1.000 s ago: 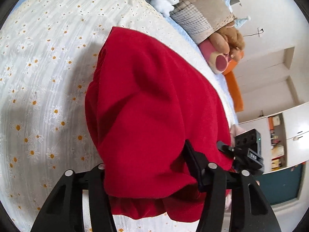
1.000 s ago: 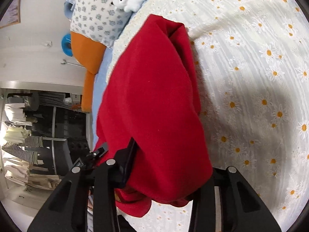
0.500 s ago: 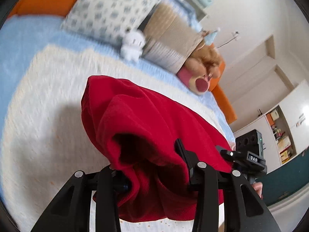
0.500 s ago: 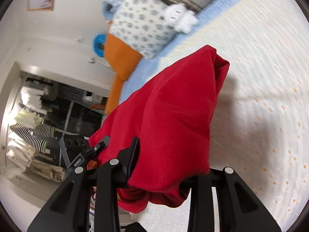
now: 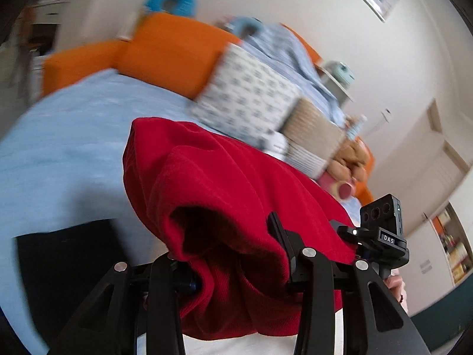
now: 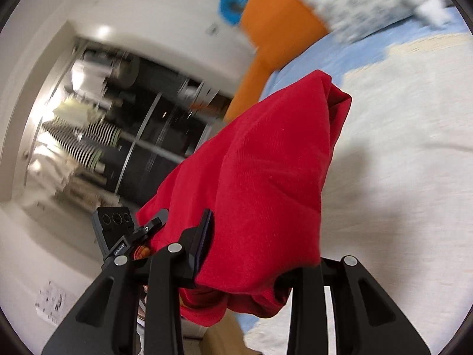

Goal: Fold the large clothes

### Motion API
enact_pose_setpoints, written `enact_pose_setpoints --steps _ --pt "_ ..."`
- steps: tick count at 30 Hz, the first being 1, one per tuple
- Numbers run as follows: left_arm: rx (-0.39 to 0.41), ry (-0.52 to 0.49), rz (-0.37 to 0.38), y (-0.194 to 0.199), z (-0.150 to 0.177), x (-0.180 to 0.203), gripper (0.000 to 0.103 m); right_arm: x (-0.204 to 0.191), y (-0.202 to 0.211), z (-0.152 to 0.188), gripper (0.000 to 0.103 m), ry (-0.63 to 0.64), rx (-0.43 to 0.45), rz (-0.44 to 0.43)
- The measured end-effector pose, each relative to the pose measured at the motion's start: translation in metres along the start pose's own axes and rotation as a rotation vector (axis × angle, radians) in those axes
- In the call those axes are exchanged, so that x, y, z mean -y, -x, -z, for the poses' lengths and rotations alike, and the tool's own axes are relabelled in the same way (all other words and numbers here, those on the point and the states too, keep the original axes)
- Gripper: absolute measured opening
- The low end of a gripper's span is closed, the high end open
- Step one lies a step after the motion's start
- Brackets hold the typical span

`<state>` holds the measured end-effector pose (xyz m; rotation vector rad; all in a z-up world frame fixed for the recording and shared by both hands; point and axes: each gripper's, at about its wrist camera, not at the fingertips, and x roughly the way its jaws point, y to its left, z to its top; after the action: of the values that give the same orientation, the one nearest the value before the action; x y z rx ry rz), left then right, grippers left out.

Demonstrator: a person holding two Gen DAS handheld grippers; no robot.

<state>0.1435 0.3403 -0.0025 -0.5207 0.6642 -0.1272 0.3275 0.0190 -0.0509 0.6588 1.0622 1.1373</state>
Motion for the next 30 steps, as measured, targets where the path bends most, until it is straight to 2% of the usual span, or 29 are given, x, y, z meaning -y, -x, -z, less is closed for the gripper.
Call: enact_pose_setpoints --steps 5,10,13,15,17,20,22,24,25,26,27,30 --pt "0.064 0.057 -0.089 0.074 0.018 -0.084 0.042 -0.030 -0.098 0.023 0.032 0.030 -0.111 -0.064" --pt "0.110 0.127 -0.115 0.121 0.060 -0.161 0.042 -0.044 -0.173 0.061 0.032 0.080 -0.195 -0.084" --pt "0.106 0.154 -0.105 0.120 0.090 -0.197 0.043 -0.027 -0.199 0.085 0.032 0.091 -0.227 -0.067" --pt "0.055 0.210 -0.099 0.099 0.116 -0.228 0.044 0.001 -0.217 0.102 0.032 0.053 -0.243 -0.028" --pt "0.015 0.251 -0.094 0.079 0.136 -0.248 0.046 0.025 -0.223 0.114 0.033 0.031 -0.250 -0.001" --pt "0.052 0.298 0.001 0.065 0.161 -0.270 0.057 0.055 -0.222 0.128 0.038 -0.012 -0.226 -0.044" --pt "0.061 0.300 0.024 0.063 0.166 -0.275 0.067 0.056 -0.219 0.132 0.046 0.025 -0.204 -0.027" --pt "0.044 0.294 0.033 0.060 0.168 -0.279 0.076 0.052 -0.221 0.132 0.066 0.032 -0.210 -0.003" --pt "0.012 0.292 0.018 0.062 0.168 -0.281 0.087 0.049 -0.221 0.128 0.068 0.028 -0.222 0.000" --pt "-0.012 0.290 -0.004 0.061 0.168 -0.279 0.091 0.046 -0.219 0.126 0.073 0.027 -0.231 0.012" --pt "-0.032 0.286 -0.027 0.065 0.168 -0.281 0.091 0.042 -0.210 0.121 0.079 0.034 -0.228 0.040" --pt "-0.011 0.284 -0.076 0.104 0.165 -0.288 0.092 0.023 -0.179 0.105 0.082 0.105 -0.137 0.135"
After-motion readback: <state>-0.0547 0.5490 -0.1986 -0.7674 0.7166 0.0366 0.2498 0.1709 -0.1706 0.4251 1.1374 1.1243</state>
